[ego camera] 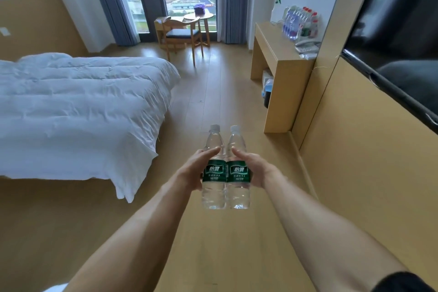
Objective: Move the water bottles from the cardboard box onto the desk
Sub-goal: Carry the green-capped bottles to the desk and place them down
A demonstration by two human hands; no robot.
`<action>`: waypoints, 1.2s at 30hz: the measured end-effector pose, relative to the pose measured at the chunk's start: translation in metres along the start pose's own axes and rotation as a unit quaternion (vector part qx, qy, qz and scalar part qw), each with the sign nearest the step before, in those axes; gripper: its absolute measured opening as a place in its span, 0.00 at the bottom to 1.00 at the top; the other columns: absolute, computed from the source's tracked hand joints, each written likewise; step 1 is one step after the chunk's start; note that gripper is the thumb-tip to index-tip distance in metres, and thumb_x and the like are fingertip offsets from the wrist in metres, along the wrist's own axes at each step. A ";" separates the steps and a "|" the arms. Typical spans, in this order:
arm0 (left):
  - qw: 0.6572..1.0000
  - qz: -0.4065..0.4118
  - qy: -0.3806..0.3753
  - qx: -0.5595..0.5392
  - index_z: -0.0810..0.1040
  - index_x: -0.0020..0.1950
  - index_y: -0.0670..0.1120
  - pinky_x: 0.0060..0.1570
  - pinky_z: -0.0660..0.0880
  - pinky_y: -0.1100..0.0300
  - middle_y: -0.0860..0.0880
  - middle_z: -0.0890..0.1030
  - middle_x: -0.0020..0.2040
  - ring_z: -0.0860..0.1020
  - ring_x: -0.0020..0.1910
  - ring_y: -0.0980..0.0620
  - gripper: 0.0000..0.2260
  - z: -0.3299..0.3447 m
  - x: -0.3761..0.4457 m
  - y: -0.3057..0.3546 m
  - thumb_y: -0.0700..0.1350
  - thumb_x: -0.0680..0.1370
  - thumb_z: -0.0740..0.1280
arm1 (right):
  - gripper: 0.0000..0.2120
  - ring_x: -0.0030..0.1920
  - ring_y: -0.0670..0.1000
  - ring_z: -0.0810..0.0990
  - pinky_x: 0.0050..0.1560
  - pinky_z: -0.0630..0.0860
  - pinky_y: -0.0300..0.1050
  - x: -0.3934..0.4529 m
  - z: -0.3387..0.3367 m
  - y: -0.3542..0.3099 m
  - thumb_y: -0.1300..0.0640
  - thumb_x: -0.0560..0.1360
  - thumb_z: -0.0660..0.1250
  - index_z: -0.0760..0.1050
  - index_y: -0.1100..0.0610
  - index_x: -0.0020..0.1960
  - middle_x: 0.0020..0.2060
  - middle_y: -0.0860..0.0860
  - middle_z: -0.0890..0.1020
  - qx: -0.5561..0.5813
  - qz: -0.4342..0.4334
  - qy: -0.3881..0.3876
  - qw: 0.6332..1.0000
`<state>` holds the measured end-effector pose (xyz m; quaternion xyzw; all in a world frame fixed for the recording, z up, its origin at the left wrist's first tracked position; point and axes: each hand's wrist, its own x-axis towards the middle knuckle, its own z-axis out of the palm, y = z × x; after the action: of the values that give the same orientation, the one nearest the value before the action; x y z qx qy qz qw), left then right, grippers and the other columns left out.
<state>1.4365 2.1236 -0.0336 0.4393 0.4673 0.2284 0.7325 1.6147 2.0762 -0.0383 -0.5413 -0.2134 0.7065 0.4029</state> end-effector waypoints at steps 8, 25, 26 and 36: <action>1.000 -0.004 -0.004 -0.010 0.79 0.59 0.43 0.36 0.82 0.49 0.41 0.86 0.45 0.86 0.40 0.43 0.17 -0.025 0.091 0.039 0.54 0.77 0.72 | 0.29 0.45 0.59 0.83 0.45 0.81 0.53 0.080 -0.010 -0.061 0.46 0.79 0.68 0.71 0.66 0.71 0.57 0.63 0.82 -0.012 0.011 0.000 1.000; 0.997 0.024 -0.070 0.000 0.78 0.59 0.42 0.37 0.82 0.52 0.40 0.86 0.47 0.86 0.41 0.43 0.16 -0.122 0.373 0.230 0.52 0.79 0.71 | 0.29 0.54 0.61 0.83 0.48 0.82 0.53 0.336 -0.003 -0.281 0.42 0.76 0.70 0.75 0.62 0.68 0.62 0.64 0.81 -0.031 -0.015 0.080 0.996; 0.997 0.023 -0.074 0.002 0.77 0.60 0.41 0.37 0.82 0.52 0.39 0.86 0.47 0.86 0.42 0.43 0.16 -0.126 0.387 0.243 0.52 0.79 0.71 | 0.30 0.55 0.62 0.82 0.52 0.81 0.55 0.350 -0.003 -0.294 0.42 0.76 0.71 0.75 0.62 0.68 0.62 0.64 0.81 -0.031 -0.017 0.089 0.995; 0.999 -0.021 -0.042 0.021 0.67 0.70 0.44 0.34 0.82 0.51 0.36 0.82 0.58 0.86 0.39 0.44 0.28 -0.135 0.536 0.324 0.53 0.77 0.74 | 0.29 0.50 0.61 0.84 0.46 0.82 0.54 0.467 -0.041 -0.397 0.42 0.75 0.71 0.74 0.62 0.67 0.60 0.63 0.82 -0.007 -0.013 0.109 0.994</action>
<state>1.5871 2.7461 -0.0394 0.4538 0.4502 0.1845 0.7465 1.7455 2.6758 -0.0355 -0.6152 -0.1804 0.6363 0.4291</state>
